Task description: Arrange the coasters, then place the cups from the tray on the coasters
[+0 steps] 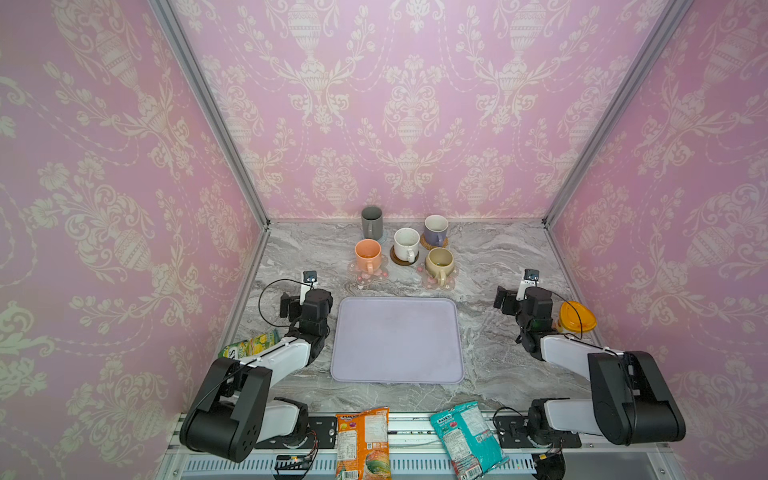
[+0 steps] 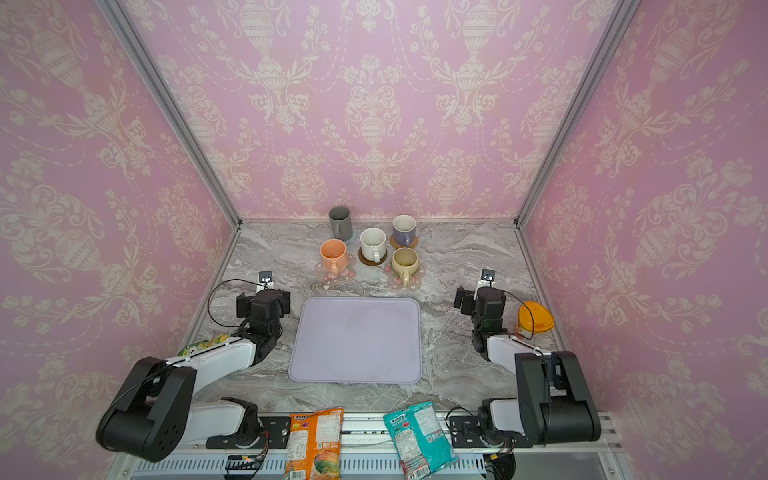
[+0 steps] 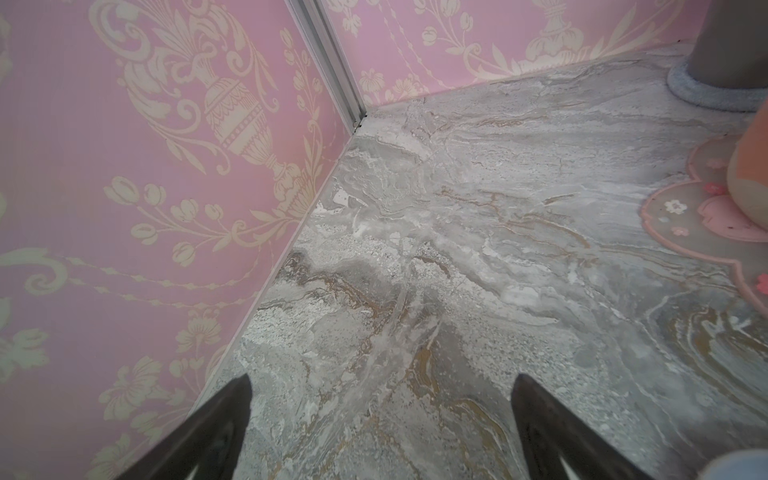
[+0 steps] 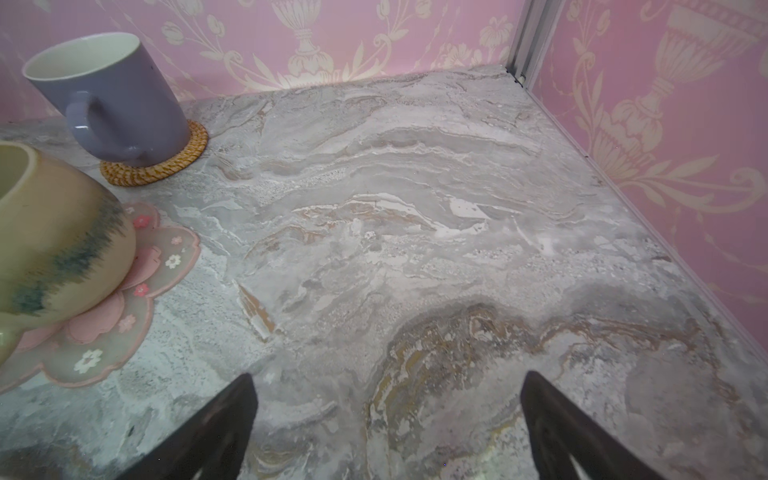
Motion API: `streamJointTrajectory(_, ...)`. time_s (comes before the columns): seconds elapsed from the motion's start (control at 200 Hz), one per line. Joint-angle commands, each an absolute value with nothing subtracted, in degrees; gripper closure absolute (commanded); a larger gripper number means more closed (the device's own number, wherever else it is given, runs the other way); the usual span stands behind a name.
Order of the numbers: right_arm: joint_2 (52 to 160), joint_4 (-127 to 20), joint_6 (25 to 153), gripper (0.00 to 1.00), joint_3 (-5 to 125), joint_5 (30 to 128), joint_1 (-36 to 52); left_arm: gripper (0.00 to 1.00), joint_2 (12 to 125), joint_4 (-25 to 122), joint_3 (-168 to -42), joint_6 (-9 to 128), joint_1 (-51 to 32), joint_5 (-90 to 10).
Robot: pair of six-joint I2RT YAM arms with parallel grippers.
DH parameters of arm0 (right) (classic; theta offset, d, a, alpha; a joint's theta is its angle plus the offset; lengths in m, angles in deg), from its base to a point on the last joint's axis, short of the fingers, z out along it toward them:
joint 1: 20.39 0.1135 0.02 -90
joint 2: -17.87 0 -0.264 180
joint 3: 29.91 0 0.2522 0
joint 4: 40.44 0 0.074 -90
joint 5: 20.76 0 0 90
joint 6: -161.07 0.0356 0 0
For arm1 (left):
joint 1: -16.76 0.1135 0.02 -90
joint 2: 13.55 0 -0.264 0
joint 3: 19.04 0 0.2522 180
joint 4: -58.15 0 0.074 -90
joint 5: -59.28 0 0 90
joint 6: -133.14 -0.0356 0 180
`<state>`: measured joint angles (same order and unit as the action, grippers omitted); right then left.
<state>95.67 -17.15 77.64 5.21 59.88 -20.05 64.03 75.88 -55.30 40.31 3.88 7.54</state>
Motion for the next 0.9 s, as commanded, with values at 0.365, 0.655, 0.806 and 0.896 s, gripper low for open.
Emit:
streamJointTrajectory(0.365, 106.09, 9.19, 73.70, 0.00, -0.37, 71.04, -20.51, 0.01, 78.86, 94.89, -58.69, 33.76, 5.47, 0.03)
streamJointTrajectory(0.655, 106.52, 0.87, 73.94, 0.00, 4.34, 71.18, -20.55, 0.01, 77.49, 107.92, -50.76, 37.62, 8.51, -3.96)
streamJointTrajectory(0.806, 106.51, 0.87, 73.97, 0.00, 4.38, 71.12, -20.49, 0.01, 76.94, 108.94, -49.23, 39.00, 10.87, -11.22)
streamJointTrajectory(0.896, 106.55, 0.90, 73.96, 0.00, 4.37, 71.14, -20.56, 0.01, 76.63, 108.77, -48.71, 39.67, 12.77, -17.68)
